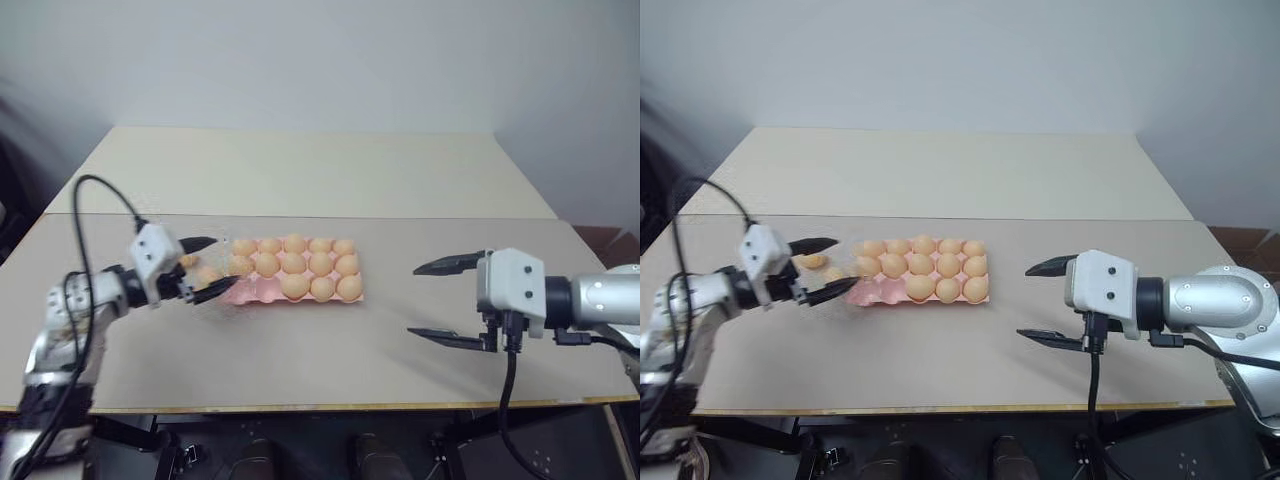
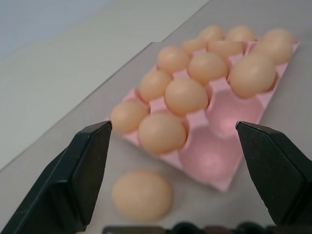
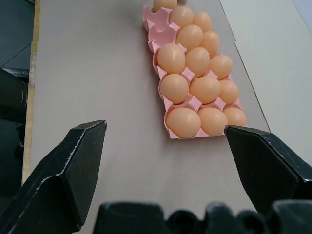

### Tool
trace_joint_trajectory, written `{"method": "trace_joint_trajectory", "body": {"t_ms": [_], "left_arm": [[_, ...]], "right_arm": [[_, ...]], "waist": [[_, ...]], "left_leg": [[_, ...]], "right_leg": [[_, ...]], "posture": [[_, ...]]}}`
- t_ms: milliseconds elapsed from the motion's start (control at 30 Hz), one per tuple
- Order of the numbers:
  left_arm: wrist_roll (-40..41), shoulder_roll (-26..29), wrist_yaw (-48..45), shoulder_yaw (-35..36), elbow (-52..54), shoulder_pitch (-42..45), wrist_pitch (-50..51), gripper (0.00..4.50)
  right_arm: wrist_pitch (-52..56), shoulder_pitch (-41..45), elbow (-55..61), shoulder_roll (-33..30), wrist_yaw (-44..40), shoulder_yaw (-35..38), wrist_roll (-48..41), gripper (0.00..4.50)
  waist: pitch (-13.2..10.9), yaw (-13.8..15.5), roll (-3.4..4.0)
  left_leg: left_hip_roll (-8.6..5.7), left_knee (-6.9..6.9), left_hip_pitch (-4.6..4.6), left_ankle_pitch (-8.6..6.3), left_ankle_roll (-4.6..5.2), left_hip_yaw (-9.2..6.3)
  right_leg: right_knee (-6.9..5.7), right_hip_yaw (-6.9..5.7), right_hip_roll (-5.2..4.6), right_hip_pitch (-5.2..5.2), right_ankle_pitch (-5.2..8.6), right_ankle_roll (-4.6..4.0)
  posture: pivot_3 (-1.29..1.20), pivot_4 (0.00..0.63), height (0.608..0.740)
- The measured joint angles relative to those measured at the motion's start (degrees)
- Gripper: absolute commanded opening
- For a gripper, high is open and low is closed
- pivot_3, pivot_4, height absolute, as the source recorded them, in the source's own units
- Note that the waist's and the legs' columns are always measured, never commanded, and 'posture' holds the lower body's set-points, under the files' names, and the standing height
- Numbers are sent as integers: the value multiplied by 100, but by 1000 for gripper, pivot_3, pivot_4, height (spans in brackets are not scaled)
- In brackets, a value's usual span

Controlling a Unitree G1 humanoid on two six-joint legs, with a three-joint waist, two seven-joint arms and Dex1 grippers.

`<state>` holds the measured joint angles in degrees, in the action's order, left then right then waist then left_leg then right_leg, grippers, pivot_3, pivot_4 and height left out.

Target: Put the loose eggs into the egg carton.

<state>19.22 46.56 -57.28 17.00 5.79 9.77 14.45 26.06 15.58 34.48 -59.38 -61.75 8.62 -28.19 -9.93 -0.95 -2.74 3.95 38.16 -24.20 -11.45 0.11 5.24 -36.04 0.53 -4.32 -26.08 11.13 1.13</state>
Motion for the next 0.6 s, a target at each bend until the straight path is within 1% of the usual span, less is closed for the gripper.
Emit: {"method": "trace_joint_trajectory", "body": {"t_ms": [67,167,300,367,600], "left_arm": [[117,147,61,417,500,-606,301,4421],[236,176,164,991,996,-1174,552,4421],[255,182,298,1459,1198,-1560,714,4421],[265,181,354,1567,1246,-1662,744,4421],[288,161,512,1548,1355,-1686,767,4421]], "right_arm": [[-62,83,-108,9,-73,-84,2,4500],[-139,197,-232,19,-192,-178,5,4500],[-264,316,-395,22,-336,-336,46,4500],[-313,359,-485,23,-404,-361,77,4500],[-356,482,-584,44,-479,-510,112,4500]], "waist": [[0,9,0],[0,62,1],[0,75,0],[0,82,0],[0,78,0]], "left_leg": [[1,0,2,0,-1,1],[1,-1,3,0,-1,2],[2,-2,2,-1,-2,7],[1,-5,1,-1,-2,7],[2,-7,1,-1,-2,12]], "right_leg": [[-1,-1,-2,0,8,-13],[-1,-7,-5,0,9,-15],[2,-6,-6,-2,10,-15],[3,-6,-6,-4,10,-16],[2,-5,-6,-7,10,-17]], "posture": [[0,150,740],[0,150,740],[0,150,740],[0,150,740],[0,150,740]]}}
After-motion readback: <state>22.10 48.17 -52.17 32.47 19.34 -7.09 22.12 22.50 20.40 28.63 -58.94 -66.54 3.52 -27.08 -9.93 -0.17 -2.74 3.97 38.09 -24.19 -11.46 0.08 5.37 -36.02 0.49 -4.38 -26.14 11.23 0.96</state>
